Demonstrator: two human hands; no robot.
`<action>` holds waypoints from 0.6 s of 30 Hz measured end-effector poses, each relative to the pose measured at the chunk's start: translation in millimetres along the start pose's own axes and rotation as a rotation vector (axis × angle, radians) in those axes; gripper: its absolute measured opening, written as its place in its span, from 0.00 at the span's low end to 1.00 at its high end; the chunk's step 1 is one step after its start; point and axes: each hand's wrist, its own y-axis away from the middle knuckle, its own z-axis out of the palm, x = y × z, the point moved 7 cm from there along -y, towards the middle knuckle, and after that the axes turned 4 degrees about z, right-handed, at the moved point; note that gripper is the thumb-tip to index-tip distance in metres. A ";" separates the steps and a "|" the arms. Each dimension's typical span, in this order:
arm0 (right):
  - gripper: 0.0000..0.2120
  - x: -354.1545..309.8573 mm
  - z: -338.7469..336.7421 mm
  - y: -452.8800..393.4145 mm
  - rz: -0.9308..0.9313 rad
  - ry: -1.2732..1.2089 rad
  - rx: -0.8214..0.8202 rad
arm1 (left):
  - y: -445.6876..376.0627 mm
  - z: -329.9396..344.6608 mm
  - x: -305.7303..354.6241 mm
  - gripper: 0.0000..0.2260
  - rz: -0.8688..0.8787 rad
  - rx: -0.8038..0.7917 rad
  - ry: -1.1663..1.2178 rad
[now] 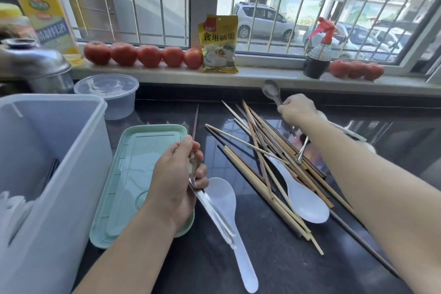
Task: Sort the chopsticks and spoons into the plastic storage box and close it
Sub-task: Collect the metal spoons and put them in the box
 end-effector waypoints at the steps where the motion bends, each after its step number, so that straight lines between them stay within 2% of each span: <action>1: 0.07 -15.1 -5.1 19.0 -0.079 -0.134 -0.009 | -0.3 0.5 -0.9 0.10 -0.015 -0.007 0.034; 3: 0.06 -45.3 -12.5 73.8 -0.263 -0.344 -0.080 | 0.6 2.5 -1.4 0.09 -0.044 -0.024 0.129; 6: 0.08 -67.5 -12.4 156.9 -0.448 -0.377 -0.154 | 2.9 4.3 3.5 0.07 -0.018 -0.030 0.201; 10: 0.07 -60.1 15.6 210.1 -0.354 -0.647 -0.434 | 4.9 5.8 11.3 0.09 0.098 -0.027 0.100; 15: 0.09 -47.6 43.9 218.9 -0.208 -0.823 -0.535 | 7.5 2.6 20.5 0.13 0.203 -0.001 0.077; 18: 0.11 -39.5 53.3 224.3 -0.165 -0.825 -0.557 | 6.9 0.6 22.6 0.12 0.234 0.015 0.083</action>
